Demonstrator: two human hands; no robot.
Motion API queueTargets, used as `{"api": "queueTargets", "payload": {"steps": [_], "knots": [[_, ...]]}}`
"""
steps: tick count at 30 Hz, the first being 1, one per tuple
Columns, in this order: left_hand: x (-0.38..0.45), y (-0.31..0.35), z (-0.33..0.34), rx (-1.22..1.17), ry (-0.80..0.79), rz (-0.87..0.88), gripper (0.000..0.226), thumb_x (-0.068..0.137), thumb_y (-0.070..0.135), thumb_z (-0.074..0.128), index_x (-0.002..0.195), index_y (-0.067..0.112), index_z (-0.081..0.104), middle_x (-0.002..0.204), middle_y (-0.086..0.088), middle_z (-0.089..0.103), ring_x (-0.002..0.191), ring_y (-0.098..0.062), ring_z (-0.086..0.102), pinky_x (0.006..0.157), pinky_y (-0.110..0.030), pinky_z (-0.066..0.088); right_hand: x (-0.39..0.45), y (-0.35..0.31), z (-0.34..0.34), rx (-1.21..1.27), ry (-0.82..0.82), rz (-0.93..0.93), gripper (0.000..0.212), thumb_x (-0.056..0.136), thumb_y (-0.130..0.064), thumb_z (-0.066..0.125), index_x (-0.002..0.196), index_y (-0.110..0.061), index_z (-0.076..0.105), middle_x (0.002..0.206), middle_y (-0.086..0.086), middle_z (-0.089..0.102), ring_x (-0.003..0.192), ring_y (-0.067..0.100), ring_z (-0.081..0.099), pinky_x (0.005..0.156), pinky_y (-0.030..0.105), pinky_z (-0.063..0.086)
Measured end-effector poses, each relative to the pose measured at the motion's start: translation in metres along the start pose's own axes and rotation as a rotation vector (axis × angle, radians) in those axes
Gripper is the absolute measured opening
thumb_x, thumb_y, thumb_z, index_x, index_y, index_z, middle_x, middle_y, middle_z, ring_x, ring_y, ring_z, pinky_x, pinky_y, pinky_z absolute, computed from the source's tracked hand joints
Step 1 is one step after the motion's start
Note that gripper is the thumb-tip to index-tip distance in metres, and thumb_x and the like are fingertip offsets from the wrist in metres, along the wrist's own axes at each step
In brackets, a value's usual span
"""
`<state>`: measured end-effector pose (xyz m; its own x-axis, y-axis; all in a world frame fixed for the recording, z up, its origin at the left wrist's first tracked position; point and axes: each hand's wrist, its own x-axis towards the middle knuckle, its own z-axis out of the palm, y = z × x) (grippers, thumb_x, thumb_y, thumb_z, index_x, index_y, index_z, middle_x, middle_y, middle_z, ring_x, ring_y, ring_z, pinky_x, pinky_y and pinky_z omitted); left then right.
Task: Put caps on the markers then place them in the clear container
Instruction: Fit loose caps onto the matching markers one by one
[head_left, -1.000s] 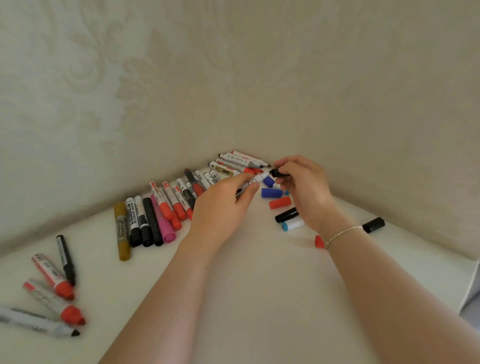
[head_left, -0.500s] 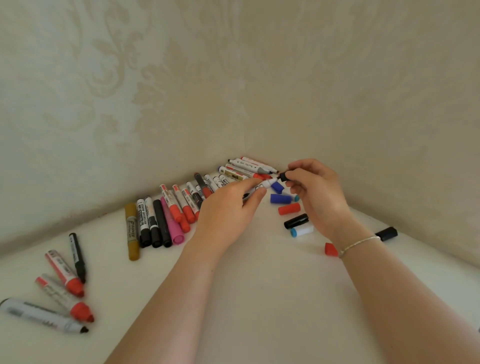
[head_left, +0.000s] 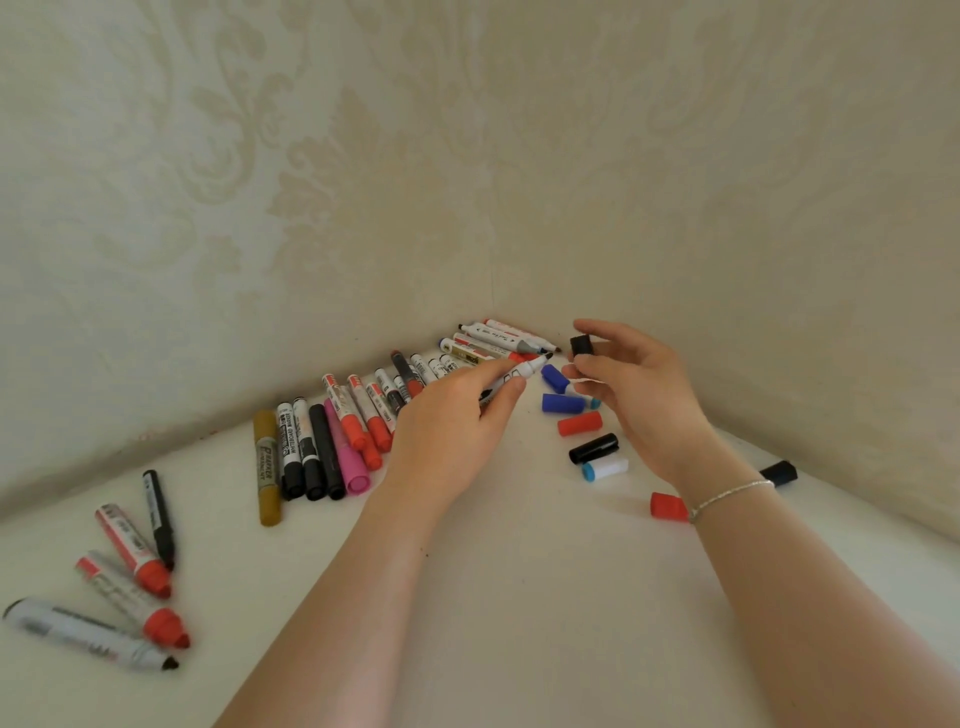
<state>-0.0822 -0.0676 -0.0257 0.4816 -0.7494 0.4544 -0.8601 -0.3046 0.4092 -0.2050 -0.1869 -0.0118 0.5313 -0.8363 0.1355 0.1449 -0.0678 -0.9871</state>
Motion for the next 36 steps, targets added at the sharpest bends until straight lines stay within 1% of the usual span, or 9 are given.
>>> {"api": "queueTargets", "payload": {"steps": [4,7,14,16,19,23,28,31,36], "knots": [[0.0002,-0.0002,-0.0002,-0.022,0.002,-0.004,0.037,0.098,0.048,0.04,0.128,0.034,0.057,0.119,0.011,0.065,0.106,-0.01,0.06,0.079,-0.029,0.049,0.0001,0.0,-0.0004,-0.085,-0.004,-0.017,0.025,0.082,-0.002,0.067,0.101,-0.018,0.065,0.09,0.002,0.073,0.081,0.017,0.068,0.076,0.027,0.053],[0.0008,-0.0013,0.0002,-0.003,-0.006,-0.003,0.039,0.098,0.05,0.038,0.129,0.035,0.055,0.119,0.011,0.065,0.105,-0.009,0.06,0.078,-0.028,0.049,-0.0016,-0.0023,0.0002,-0.08,-0.025,-0.036,0.024,0.085,-0.001,0.063,0.089,-0.023,0.07,0.086,-0.001,0.071,0.075,0.012,0.063,0.066,0.019,0.047],[0.0017,-0.0035,0.0015,0.004,-0.02,0.002,0.04,0.097,0.052,0.037,0.13,0.035,0.055,0.116,0.011,0.066,0.101,-0.01,0.06,0.076,-0.03,0.051,-0.0019,-0.0028,-0.0007,-0.075,-0.056,-0.039,0.028,0.088,0.002,0.056,0.095,-0.022,0.07,0.091,0.003,0.067,0.074,0.012,0.058,0.061,0.016,0.045],[0.0013,-0.0033,0.0009,-0.002,-0.018,-0.002,0.041,0.097,0.052,0.038,0.13,0.036,0.055,0.117,0.011,0.065,0.103,-0.01,0.06,0.077,-0.031,0.052,-0.0017,-0.0029,-0.0003,-0.032,-0.072,-0.028,0.032,0.089,0.006,0.052,0.1,-0.019,0.069,0.09,0.002,0.066,0.075,0.013,0.059,0.068,0.019,0.049],[0.0005,-0.0024,0.0002,-0.016,-0.016,-0.004,0.04,0.097,0.051,0.038,0.13,0.035,0.055,0.118,0.012,0.065,0.104,-0.009,0.06,0.078,-0.031,0.052,-0.0022,-0.004,-0.0002,0.216,-0.079,0.031,0.034,0.09,0.011,0.045,0.104,-0.01,0.068,0.089,0.005,0.064,0.072,0.015,0.063,0.075,0.02,0.055],[-0.0014,-0.0004,0.0009,-0.049,-0.056,0.017,0.038,0.097,0.05,0.04,0.128,0.036,0.056,0.111,0.012,0.067,0.097,-0.008,0.061,0.077,-0.032,0.052,-0.0006,-0.0029,-0.004,0.526,-0.002,0.13,0.018,0.09,0.006,0.051,0.101,-0.002,0.062,0.093,0.014,0.065,0.081,0.022,0.072,0.075,0.026,0.058],[-0.0018,0.0014,0.0015,-0.04,-0.07,0.029,0.036,0.098,0.049,0.04,0.128,0.036,0.056,0.109,0.012,0.067,0.094,-0.009,0.06,0.073,-0.03,0.05,-0.0008,0.0,-0.0028,0.495,-0.02,0.164,0.021,0.086,-0.001,0.061,0.107,-0.002,0.056,0.097,0.018,0.07,0.091,0.027,0.071,0.077,0.031,0.057],[-0.0016,0.0013,0.0008,-0.057,-0.059,0.019,0.035,0.098,0.049,0.041,0.127,0.038,0.057,0.107,0.011,0.068,0.094,-0.01,0.061,0.076,-0.034,0.052,-0.0013,-0.0001,-0.0002,0.467,-0.026,0.179,0.017,0.085,-0.001,0.062,0.102,-0.003,0.057,0.093,0.016,0.071,0.09,0.027,0.07,0.079,0.031,0.057],[0.0002,-0.0002,0.0024,-0.045,-0.04,0.021,0.033,0.098,0.05,0.04,0.124,0.04,0.057,0.098,0.01,0.068,0.082,-0.01,0.061,0.069,-0.037,0.053,-0.0029,-0.0009,0.0008,0.422,-0.062,0.184,0.013,0.083,0.0,0.064,0.094,-0.004,0.058,0.09,0.013,0.072,0.092,0.028,0.071,0.086,0.035,0.055]]}}
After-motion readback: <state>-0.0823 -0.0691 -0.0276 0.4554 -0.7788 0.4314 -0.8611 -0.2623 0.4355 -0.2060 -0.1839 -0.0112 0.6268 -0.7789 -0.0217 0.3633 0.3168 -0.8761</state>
